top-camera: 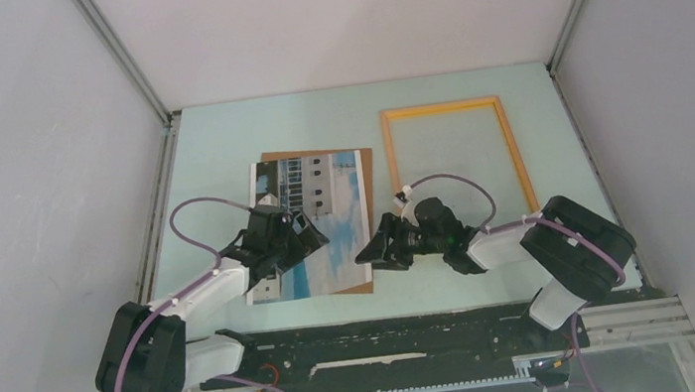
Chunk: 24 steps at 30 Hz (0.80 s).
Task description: Put the photo into the frame
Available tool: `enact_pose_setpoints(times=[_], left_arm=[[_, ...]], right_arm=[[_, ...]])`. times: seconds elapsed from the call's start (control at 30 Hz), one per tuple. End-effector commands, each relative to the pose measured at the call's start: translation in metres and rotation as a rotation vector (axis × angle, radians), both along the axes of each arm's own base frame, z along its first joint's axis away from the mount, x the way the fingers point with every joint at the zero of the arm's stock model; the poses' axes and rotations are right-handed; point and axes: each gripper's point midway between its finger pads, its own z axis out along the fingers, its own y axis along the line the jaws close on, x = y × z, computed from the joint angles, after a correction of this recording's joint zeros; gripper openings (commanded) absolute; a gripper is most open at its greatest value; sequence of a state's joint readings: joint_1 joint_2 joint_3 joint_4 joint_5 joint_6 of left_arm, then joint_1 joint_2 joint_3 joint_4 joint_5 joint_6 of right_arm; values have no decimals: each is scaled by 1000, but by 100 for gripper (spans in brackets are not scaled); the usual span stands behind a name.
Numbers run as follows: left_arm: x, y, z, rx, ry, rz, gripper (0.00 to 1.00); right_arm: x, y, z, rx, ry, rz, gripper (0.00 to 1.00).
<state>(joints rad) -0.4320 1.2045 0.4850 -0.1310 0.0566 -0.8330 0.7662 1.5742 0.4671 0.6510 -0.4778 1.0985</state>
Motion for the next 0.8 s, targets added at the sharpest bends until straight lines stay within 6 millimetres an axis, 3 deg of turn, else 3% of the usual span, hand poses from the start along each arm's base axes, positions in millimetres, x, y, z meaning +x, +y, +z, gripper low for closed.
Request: enact_pose_setpoints(times=[0.0,0.33,0.77], left_arm=[[5,-4,7,10,-13,-17,95],[5,-5,8,9,-29,-31,95],[4,-7,8,-1,-77,-70,95]], right_arm=[[17,11,11,10,-19,-37,68],[48,17,-12,61,102,-155,58],[90,37,-34,-21,25,-150,45]])
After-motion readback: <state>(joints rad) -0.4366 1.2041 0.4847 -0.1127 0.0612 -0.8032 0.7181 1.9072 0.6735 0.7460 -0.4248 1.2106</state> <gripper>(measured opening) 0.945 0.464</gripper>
